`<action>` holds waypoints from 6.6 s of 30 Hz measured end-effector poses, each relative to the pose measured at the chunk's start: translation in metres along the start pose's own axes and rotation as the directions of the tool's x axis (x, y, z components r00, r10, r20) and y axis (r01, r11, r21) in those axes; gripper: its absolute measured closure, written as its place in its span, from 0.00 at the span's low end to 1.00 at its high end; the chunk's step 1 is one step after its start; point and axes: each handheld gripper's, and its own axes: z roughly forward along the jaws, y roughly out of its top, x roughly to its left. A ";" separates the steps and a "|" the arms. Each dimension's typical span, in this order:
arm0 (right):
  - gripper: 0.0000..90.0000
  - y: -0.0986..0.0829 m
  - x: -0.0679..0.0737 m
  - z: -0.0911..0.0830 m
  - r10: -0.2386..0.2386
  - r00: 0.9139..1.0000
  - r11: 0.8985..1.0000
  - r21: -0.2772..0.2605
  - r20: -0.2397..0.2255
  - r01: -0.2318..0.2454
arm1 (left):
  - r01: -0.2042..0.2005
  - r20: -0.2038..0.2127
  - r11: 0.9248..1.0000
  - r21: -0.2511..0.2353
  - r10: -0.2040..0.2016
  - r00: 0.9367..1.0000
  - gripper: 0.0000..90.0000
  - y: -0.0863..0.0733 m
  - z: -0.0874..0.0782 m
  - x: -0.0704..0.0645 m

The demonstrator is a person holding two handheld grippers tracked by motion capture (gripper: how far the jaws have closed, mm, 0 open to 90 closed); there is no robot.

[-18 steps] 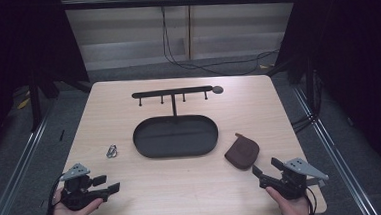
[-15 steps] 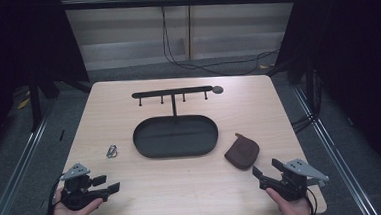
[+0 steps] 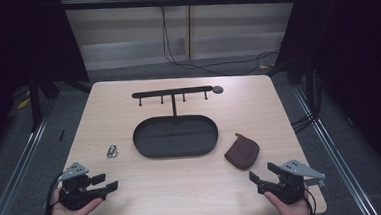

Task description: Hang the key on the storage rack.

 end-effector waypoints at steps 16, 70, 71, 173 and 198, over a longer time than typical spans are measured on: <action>0.28 0.000 -0.001 0.000 0.013 1.000 1.000 0.018 -0.005 -0.013 | 0.019 -0.024 0.997 0.071 -0.017 1.000 0.58 0.021 -0.003 0.023; 0.28 0.000 -0.002 0.006 0.023 0.999 0.998 0.065 -0.039 -0.020 | -0.017 -0.073 0.898 0.440 0.055 0.996 0.73 0.114 0.075 0.074; 0.28 0.000 -0.002 0.006 0.023 0.999 0.998 0.065 -0.041 -0.021 | -0.016 -0.078 0.898 0.439 0.056 0.995 0.73 0.115 0.077 0.073; 0.28 -0.001 -0.005 0.009 0.059 0.998 0.994 0.095 -0.035 -0.055 | -0.173 -0.033 0.799 0.576 0.234 0.972 0.99 0.159 0.064 0.035; 0.27 -0.001 -0.006 0.009 0.059 0.998 0.993 0.101 -0.035 -0.055 | -0.213 0.001 0.773 0.598 0.265 0.964 0.99 0.195 0.042 0.001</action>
